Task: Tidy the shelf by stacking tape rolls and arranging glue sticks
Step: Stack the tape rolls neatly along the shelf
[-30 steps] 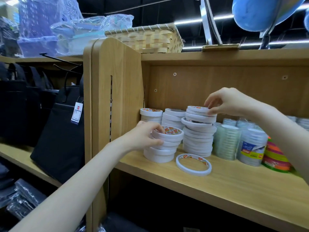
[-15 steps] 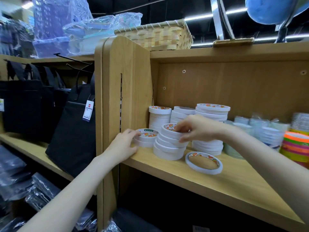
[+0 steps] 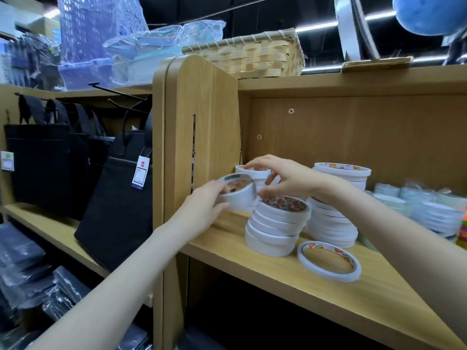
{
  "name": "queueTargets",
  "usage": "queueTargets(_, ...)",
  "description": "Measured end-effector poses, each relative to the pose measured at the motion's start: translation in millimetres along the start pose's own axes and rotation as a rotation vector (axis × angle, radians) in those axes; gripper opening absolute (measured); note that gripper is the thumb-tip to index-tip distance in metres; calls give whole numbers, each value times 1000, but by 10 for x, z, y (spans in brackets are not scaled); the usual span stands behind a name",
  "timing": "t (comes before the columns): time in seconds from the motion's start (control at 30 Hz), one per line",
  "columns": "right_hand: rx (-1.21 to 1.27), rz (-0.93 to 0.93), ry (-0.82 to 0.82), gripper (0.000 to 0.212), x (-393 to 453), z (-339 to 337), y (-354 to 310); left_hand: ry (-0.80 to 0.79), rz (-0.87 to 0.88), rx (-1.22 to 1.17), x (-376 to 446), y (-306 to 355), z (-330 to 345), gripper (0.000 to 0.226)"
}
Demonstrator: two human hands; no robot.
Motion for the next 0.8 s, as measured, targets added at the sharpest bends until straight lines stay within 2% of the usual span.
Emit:
queueTargets(0.07, -50, -73, 33, 40, 93, -5, 14, 76, 93, 8, 144, 106, -66, 14)
queueTargets(0.13, -128, -76, 143, 30, 184, -75, 64, 175, 149, 17, 331, 174, -98, 15)
queueTargets(0.23, -169, -24, 283, 21, 343, -166, 155, 248, 134, 13, 659, 189, -20, 16)
queueTargets(0.3, -263, 4, 258, 20, 477, -89, 239, 187, 86, 17, 827, 151, 158, 27)
queueTargets(0.37, -356, 68, 196, 25, 579, 63, 338, 136, 37, -34, 827, 94, 388, 48)
queueTargets(0.43, -296, 158, 200, 29, 647, 117, 424, 180, -30, -106, 751, 13, 548, 62)
queueTargets(0.53, -222, 235, 311, 30, 700, 47, 519, 231, -112, -137, 658, -182, 673, 65)
queueTargets(0.67, -157, 233, 363, 44, 736, 17, 594, 108, -28, -167, 616, -250, 802, 70)
queueTargets(0.8, -101, 191, 390, 32, 705, 75, 571, -11, -17, -132, 661, -289, 898, 72)
Point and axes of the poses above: each hand's wrist, its own x-axis towards the middle knuckle, its own z-axis out of the palm, y = z × x, the point moved 3 cm from there along x, towards the middle knuckle, and after that the axes turned 12 degrees about y, right-handed, at the moved point
